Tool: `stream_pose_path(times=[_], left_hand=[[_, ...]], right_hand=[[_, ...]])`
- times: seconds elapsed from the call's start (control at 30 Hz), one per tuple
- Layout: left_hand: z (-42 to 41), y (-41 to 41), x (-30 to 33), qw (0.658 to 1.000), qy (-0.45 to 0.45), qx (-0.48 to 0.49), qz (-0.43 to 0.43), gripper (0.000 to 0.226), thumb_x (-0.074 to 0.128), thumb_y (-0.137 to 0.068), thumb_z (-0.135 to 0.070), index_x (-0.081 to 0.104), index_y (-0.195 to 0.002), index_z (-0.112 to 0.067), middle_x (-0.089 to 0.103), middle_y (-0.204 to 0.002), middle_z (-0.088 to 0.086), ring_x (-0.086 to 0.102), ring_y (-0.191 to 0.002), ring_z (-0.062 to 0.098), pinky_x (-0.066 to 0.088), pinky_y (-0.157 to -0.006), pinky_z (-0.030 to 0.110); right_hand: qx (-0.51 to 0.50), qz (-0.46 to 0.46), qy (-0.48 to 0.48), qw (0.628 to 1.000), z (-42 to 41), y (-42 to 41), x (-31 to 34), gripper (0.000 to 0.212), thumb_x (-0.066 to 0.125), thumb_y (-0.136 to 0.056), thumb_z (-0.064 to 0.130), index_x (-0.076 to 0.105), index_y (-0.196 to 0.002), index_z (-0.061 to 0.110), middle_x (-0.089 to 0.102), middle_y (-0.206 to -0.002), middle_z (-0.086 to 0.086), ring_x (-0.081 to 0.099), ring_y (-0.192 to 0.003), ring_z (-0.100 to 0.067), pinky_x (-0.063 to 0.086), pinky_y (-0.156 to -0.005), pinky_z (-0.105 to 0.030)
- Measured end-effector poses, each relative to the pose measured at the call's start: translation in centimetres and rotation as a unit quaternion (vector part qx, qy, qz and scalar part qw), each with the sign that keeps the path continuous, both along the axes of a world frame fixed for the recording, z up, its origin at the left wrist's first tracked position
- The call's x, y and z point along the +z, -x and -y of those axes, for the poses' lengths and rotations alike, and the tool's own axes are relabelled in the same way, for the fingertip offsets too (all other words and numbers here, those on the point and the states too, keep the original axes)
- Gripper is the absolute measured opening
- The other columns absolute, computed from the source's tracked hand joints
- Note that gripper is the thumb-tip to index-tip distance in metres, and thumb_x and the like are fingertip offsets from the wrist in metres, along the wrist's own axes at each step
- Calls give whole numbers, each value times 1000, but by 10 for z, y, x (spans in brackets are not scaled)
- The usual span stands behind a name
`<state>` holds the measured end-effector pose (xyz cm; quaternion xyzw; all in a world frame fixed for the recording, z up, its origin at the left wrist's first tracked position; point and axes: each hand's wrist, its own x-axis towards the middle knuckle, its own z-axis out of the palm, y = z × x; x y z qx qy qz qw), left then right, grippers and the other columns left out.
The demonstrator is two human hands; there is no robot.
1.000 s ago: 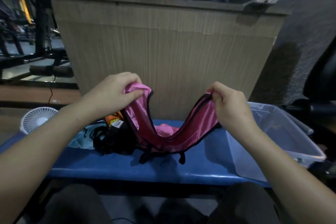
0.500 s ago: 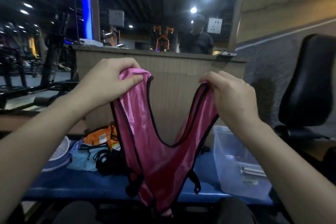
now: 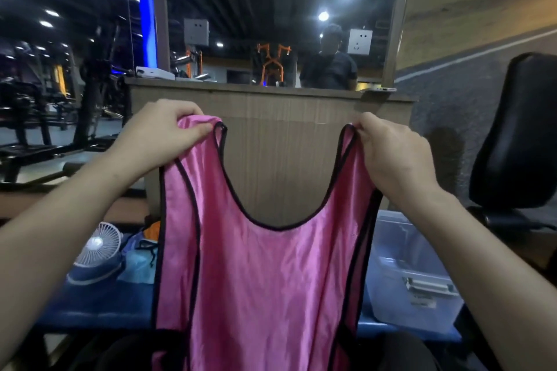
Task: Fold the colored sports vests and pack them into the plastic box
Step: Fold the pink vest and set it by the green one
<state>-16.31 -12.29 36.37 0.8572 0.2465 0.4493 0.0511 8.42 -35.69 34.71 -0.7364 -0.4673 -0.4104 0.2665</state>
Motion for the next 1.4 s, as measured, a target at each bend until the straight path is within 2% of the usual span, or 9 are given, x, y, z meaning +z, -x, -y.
stream_pose_path(times=[0.33,0.47,0.67,0.83,0.93,1.03,1.17,1.27,1.4], left_hand=[[-73,-25,-46,993,89,-9,-82,4,73,-87,-43,72,-84,-39,73,-86,-13,67,-87,14,55,-83,42],[-88,-44,-63,990,107,-12,-90,5,71,-90,-36,71,-85,-36,72,-90,-12,66,-89,15,54,-83,39],[-97,-65,-86,985,131,-2,-111,6,69,-92,-32,71,-87,-29,70,-86,-8,63,-84,13,45,-66,25],[-96,-66,-89,964,178,-32,-195,11,76,-82,-43,74,-78,-32,72,-76,-11,66,-72,2,44,-61,22],[-95,-64,-87,955,194,-50,-220,15,70,-83,-49,75,-79,-36,72,-76,-16,66,-70,-4,45,-63,22],[-92,-62,-83,956,205,-73,-198,17,62,-94,-40,74,-86,-31,73,-82,-11,67,-75,2,49,-70,24],[-89,-63,-82,965,186,-74,-170,16,58,-100,-25,70,-90,-25,71,-87,-5,65,-80,6,45,-66,17],[-89,-64,-91,971,157,-40,-175,18,56,-100,-31,66,-85,-30,67,-80,-10,61,-74,3,43,-64,25],[-89,-63,-100,976,127,-27,-177,18,57,-99,-37,67,-86,-30,68,-81,-13,58,-76,-5,42,-66,17]], right_hand=[[-48,-73,60,994,-43,-60,-38,27,43,-104,33,57,-100,11,60,-82,-7,59,-79,-41,35,-62,-39],[-25,-138,84,987,-66,-76,-51,21,50,-102,33,62,-102,16,64,-85,-8,61,-84,-40,47,-69,-43],[34,-218,113,969,-90,-85,-70,27,61,-97,32,53,-71,30,67,-85,-4,63,-85,-35,51,-73,-44],[65,-255,135,955,-93,-95,-82,10,65,-94,28,73,-91,22,72,-90,-4,65,-91,-30,53,-82,-47],[88,-270,149,947,-90,-95,-81,11,67,-95,22,73,-89,15,68,-80,-7,62,-83,-27,51,-76,-39],[102,-276,128,947,-87,-93,-78,24,65,-96,21,63,-75,8,59,-67,-8,54,-67,-24,41,-62,-37],[114,-270,94,952,-88,-89,-75,27,64,-96,23,58,-74,9,51,-65,-5,49,-65,-21,34,-58,-34],[116,-266,107,951,-89,-87,-79,18,67,-94,24,63,-77,19,59,-72,3,56,-77,-20,41,-66,-35],[111,-279,137,944,-89,-89,-87,11,70,-93,27,68,-88,18,63,-79,11,60,-84,-15,41,-67,-30]])
